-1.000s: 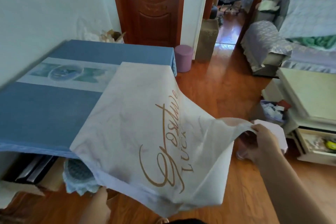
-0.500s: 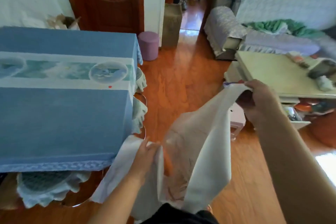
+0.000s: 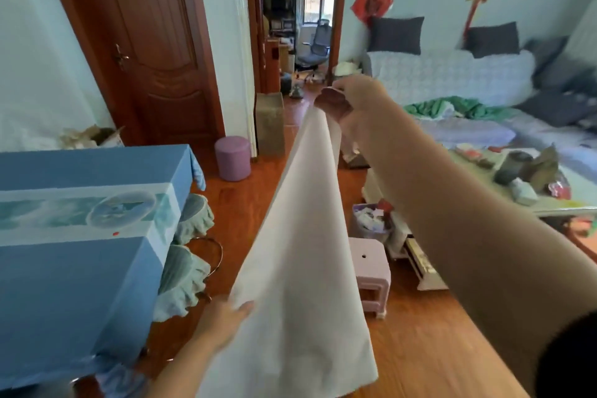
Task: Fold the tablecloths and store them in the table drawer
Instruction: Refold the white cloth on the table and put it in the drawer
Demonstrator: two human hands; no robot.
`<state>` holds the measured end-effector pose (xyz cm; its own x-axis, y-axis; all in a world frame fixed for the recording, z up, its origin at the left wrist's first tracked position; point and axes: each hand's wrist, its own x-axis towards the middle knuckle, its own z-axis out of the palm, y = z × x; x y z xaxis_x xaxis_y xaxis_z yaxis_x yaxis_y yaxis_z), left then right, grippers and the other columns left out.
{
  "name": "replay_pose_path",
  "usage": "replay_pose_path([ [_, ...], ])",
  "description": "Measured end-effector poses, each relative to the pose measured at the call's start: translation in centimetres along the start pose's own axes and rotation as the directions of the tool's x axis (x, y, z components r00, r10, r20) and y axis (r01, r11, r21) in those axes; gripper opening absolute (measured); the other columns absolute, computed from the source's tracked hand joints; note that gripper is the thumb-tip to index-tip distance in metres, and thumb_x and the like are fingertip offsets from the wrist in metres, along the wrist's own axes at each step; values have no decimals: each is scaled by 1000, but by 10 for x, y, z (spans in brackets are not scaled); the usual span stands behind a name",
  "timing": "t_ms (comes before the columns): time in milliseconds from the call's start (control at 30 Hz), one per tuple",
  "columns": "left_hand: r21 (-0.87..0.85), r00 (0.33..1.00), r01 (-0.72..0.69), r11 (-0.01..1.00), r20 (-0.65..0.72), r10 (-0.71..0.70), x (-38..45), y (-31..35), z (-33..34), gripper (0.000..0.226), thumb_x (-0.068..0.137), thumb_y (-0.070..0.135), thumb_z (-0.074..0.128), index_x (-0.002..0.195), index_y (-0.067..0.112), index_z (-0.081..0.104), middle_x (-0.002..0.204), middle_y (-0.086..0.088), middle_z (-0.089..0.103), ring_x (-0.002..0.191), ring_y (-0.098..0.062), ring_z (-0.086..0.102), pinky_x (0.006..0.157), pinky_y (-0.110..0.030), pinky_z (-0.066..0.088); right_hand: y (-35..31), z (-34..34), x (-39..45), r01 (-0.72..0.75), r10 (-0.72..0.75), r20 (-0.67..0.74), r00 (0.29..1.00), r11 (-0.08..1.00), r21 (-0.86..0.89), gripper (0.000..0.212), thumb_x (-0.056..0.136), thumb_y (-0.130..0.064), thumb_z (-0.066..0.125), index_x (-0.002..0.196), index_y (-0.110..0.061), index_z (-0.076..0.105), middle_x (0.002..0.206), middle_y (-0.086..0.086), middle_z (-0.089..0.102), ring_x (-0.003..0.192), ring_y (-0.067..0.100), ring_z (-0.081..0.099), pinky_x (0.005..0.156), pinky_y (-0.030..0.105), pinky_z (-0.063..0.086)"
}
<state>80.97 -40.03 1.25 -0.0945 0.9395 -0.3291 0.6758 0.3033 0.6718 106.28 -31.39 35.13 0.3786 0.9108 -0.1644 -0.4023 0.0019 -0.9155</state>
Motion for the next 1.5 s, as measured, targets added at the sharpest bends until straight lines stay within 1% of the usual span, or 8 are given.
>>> replay_pose_path([
  [300, 235, 832, -306, 922, -405, 379, 18, 286, -85, 41, 100, 42, 60, 119, 7, 70, 113, -22, 71, 105, -44, 65, 79, -42, 48, -243, -141, 35, 471, -450, -150, 881, 865, 173, 18, 83, 1, 57, 100, 0, 64, 89, 22, 64, 65, 30, 73, 64, 46, 62],
  [633, 608, 624, -238, 758, -502, 599, 69, 518, -152, 30, 101, 40, 54, 105, 16, 71, 89, -7, 64, 76, -29, 56, 67, -36, 43, -294, -270, 139, 372, -356, -114, 928, 906, 201, 24, 105, 0, 35, 83, -7, 44, 80, 4, 65, 65, 8, 65, 52, 15, 52],
  [767, 635, 487, -254, 729, -567, 664, 101, 593, -144, 23, 101, 19, 53, 97, 15, 74, 71, -1, 53, 64, -23, 49, 62, -34, 38, -331, -304, 207, 372, -326, -242, 914, 911, 178, 6, 100, -2, 52, 96, -5, 55, 101, 10, 61, 89, 19, 67, 75, 30, 61],
  [933, 662, 364, -302, 686, -585, 725, 136, 688, -111, 26, 101, 15, 50, 105, 13, 75, 99, -16, 69, 88, -39, 65, 68, -36, 39, -394, -359, 257, 375, -457, -350, 818, 884, -278, 26, 99, -17, 54, 74, -17, 48, 79, 9, 49, 64, 22, 55, 70, 40, 57],
  [1067, 641, 392, -317, 699, -583, 712, 168, 743, -57, 26, 102, 14, 49, 102, 9, 74, 90, -14, 66, 72, -27, 53, 67, -36, 41, -405, -410, 317, 406, -610, -391, 689, 772, -490, 19, 92, -20, 55, 105, -15, 69, 125, 15, 63, 116, 33, 59, 100, 39, 48],
  [1167, 624, 453, -285, 728, -581, 676, 193, 771, -10, 22, 103, 17, 51, 101, 8, 71, 80, -6, 54, 69, -23, 49, 66, -36, 41, -397, -451, 352, 428, -590, -314, 744, 782, -453, 21, 91, -16, 64, 109, -12, 73, 92, 7, 66, 76, 24, 60, 64, 29, 44],
  [1334, 602, 484, -227, 765, -612, 625, 227, 814, 51, 24, 103, 20, 51, 105, 10, 73, 80, -7, 55, 71, -26, 54, 66, -35, 41, -408, -501, 416, 397, -510, -354, 784, 851, -345, 33, 79, -21, 72, 111, -10, 68, 79, 0, 58, 66, 15, 54, 57, 28, 47],
  [1500, 616, 480, -235, 752, -599, 641, 246, 870, 96, 30, 105, 30, 51, 117, 15, 74, 106, -17, 69, 92, -38, 65, 69, -35, 39, -438, -523, 488, 161, -703, -377, 603, 570, -806, 42, 80, -1, 69, 118, -16, 58, 96, -3, 60, 78, 20, 56, 57, 24, 38],
])
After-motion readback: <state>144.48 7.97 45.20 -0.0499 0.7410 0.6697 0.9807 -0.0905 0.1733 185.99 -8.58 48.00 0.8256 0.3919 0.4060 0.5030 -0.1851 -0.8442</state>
